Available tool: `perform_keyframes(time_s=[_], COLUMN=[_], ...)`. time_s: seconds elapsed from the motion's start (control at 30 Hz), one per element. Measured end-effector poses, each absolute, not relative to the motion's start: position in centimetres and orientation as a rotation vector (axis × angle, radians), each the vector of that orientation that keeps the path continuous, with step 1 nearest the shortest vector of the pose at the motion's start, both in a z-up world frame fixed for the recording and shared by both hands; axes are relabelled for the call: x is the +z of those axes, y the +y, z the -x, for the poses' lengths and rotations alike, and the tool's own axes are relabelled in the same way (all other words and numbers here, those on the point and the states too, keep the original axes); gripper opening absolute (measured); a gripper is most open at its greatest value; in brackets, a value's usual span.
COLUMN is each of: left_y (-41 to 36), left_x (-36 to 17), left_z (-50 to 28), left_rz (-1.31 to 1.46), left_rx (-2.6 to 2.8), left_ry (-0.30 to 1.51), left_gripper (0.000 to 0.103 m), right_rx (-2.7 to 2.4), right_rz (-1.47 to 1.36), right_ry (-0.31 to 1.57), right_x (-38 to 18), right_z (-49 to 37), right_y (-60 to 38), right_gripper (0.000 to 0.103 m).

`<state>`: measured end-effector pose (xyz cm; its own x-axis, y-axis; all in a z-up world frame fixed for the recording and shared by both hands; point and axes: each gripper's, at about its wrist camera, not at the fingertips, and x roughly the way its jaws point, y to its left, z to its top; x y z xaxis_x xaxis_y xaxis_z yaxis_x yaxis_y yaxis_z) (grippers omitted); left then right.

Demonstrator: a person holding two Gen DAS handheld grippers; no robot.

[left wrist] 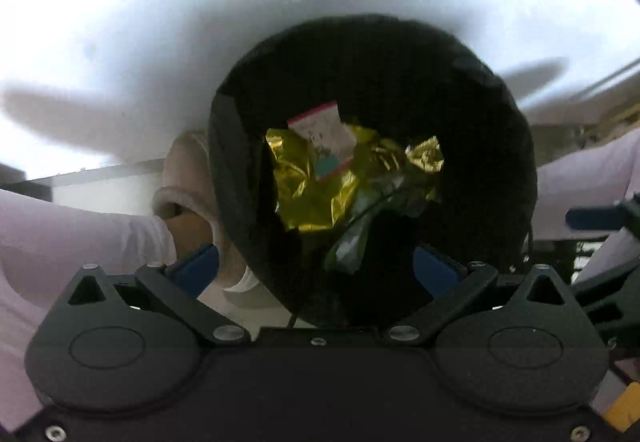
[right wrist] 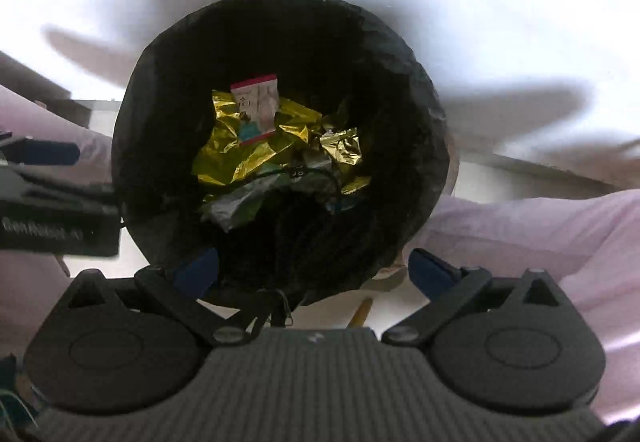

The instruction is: Organize books

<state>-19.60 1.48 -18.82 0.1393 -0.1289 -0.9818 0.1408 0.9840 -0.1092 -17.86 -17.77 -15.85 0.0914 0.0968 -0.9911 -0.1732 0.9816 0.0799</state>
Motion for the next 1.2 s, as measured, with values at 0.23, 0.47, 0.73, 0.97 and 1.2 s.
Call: perform_keyframes(time_s=[0.23,0.47,0.73,0.97,1.2], left_y=[1.52,1.26,1.35,1.36,1.32], left_x=[-18.91,-19.06,-19.16,-19.16,-19.14], left_z=[19.55,19.6,19.6,19.6,19.59], left_rz=[-0.018,-0.031,-0.027,-0.028,-0.041], left_rx=[-0.186,-0.199,-0.2,-0.199,-0.202], left_ry=[1.432,1.434,1.439,1.439,1.436], left_gripper=[0.103,0.103,0.103,0.103,0.103], right_rx=[0.197,0.194,0.194,0.19,0.193], right_rz=[0.059,0.032,0.035,0.029,0.034], right_ry=[1.487,1.512,1.508,1.509,1.514], right_x=[-16.14,-16.67,-16.63,-16.59,-16.59], right_z=[17.87,17.78,17.83,17.95,17.99], right_y=[-17.67,-17.78,-17.79,-17.73,-17.62], right_gripper=[0.103,0.103,0.103,0.103,0.103])
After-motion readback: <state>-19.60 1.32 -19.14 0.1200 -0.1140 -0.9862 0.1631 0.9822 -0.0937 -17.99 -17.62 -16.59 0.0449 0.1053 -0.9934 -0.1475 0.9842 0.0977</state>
